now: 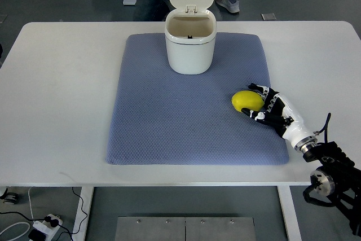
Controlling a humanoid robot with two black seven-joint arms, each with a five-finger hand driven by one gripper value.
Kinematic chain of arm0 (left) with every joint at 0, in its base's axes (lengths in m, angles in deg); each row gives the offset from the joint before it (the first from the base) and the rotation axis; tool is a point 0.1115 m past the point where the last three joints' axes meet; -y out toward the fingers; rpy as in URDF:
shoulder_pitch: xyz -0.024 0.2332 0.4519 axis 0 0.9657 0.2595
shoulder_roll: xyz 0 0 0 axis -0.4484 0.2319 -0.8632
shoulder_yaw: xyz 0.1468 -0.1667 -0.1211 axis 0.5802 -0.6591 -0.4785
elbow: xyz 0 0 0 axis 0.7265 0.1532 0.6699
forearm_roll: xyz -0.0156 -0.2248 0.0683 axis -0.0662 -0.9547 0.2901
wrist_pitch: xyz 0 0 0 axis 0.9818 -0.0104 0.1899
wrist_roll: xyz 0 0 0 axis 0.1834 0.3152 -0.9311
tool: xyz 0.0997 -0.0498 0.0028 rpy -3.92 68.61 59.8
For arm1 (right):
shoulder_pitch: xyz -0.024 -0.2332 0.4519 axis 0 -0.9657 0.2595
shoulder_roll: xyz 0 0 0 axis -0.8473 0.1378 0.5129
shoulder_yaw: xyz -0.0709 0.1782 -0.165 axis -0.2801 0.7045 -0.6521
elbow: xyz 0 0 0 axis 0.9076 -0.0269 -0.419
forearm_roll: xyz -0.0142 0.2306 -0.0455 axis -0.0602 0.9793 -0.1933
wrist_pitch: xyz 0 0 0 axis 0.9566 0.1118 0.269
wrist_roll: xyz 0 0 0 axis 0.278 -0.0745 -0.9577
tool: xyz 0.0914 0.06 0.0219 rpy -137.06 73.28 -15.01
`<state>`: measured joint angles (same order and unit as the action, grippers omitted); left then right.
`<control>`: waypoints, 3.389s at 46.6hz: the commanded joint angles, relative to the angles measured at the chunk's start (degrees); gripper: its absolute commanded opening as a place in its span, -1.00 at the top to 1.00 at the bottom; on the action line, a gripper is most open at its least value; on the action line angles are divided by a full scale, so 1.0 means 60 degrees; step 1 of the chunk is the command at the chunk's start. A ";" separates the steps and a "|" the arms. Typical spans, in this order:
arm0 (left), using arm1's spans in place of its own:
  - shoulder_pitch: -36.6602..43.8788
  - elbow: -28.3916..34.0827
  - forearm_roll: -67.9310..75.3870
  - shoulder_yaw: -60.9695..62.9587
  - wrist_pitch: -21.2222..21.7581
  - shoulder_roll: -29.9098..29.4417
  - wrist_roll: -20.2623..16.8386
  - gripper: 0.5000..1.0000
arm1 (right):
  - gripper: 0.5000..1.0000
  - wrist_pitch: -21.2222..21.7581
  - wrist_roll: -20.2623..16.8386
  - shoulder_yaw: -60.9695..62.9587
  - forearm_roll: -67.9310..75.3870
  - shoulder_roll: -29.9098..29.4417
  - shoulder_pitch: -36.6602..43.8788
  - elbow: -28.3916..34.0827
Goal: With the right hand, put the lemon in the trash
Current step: 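Close the right hand's fingers around the yellow lemon, then lift the lemon with the right hand and carry it over the bin, then lower the lemon into the white bin and open the right hand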
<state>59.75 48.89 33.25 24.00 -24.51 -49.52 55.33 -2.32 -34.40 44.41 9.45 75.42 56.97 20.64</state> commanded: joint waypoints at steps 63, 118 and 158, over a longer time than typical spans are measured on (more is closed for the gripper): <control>0.0000 0.0000 -0.0001 0.0000 -0.0001 0.0000 0.0000 -1.00 | 1.00 -0.0013 -0.1219 -0.0098 0.1101 0.1519 0.3293 0.0142; 0.0000 0.0000 -0.0001 0.0000 -0.0001 0.0000 0.0000 -1.00 | 1.00 -0.1288 -0.3387 -0.2852 0.1849 0.0055 0.6780 -0.0546; 0.0000 0.0000 -0.0001 0.0000 -0.0001 0.0000 0.0000 -1.00 | 1.00 -0.1610 -0.4105 -0.3569 0.1849 -0.1659 0.7673 -0.1996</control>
<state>59.72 48.89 33.25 24.00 -24.51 -49.52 55.33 -11.99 -58.97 23.50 20.54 66.01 102.87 9.33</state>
